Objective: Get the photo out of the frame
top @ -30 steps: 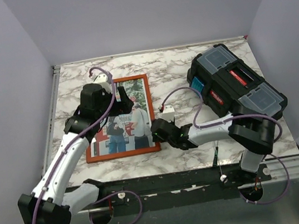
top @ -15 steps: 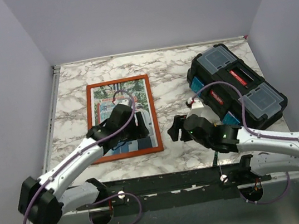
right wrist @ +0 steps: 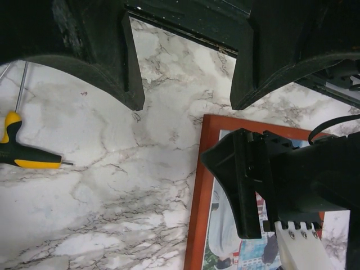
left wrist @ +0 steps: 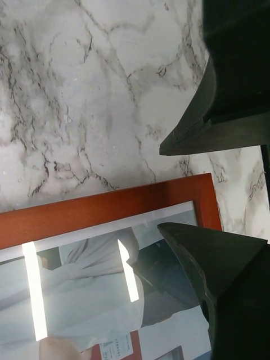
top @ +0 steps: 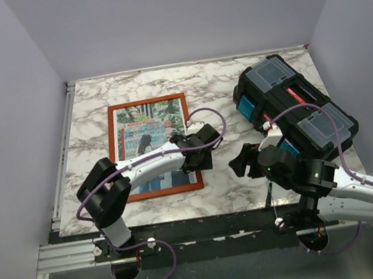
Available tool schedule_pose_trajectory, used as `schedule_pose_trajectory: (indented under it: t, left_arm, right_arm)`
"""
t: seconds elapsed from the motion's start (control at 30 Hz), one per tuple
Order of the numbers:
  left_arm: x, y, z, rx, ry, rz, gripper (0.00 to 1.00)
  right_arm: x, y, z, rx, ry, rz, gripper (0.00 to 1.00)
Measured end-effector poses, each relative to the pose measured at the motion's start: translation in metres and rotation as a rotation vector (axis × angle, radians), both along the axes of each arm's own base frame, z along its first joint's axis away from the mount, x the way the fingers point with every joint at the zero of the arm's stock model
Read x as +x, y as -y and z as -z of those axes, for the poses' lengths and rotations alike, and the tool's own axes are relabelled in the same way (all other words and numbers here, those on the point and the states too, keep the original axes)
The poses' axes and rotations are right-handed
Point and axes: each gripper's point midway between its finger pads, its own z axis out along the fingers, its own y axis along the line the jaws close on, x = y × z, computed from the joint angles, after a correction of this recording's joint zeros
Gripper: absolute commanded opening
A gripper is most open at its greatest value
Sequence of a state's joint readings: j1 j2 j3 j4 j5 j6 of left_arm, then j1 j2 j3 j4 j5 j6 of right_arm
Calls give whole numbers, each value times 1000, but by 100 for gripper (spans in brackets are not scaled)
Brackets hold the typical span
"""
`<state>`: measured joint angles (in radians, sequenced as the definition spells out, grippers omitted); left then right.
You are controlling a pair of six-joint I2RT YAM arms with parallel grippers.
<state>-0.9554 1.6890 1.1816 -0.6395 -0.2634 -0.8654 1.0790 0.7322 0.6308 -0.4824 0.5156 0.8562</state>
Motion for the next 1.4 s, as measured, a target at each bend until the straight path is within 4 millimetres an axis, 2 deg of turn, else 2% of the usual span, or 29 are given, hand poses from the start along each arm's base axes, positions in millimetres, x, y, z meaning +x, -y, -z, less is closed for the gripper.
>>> schedule_pose_trajectory:
  t: [0.13,0.43,0.53,0.7,0.77,0.93,1.03,1.07,1.3,1.37,1.4]
  left_arm:
    - [-6,-5,12,57,-13,-12,52]
    - [-7,-7,21,82,-23,-28,48]
    - [-7,-8,28,97,-33,-27,44]
    - [-8,-8,38,124,-43,-26,33]
    - [-8,-7,37,120,-39,-25,32]
    - [-8,-4,36,122,-34,-22,16]
    - [-8,-4,36,116,-35,-35,2]
    - [-8,-4,36,118,-34,-36,0]
    - [-10,-5,30,112,-30,-36,0]
    - [-11,-7,23,97,-23,-36,0]
    - [-12,-8,15,78,-13,-35,0]
  right_arm:
    - [-4,8,4,-5,-19,14,70]
    - [-8,14,15,-16,-41,24,70]
    - [-8,14,15,-15,-42,25,70]
    - [-9,15,18,-21,-46,25,70]
    - [-9,16,22,-28,-50,25,70]
    - [-10,15,32,-52,-68,19,70]
    - [-10,13,38,-70,-82,14,70]
    - [-10,12,39,-75,-85,13,70]
    - [-10,8,44,-83,-99,8,72]
    - [-10,6,43,-70,-104,9,76]
    - [-11,5,43,-62,-108,8,81]
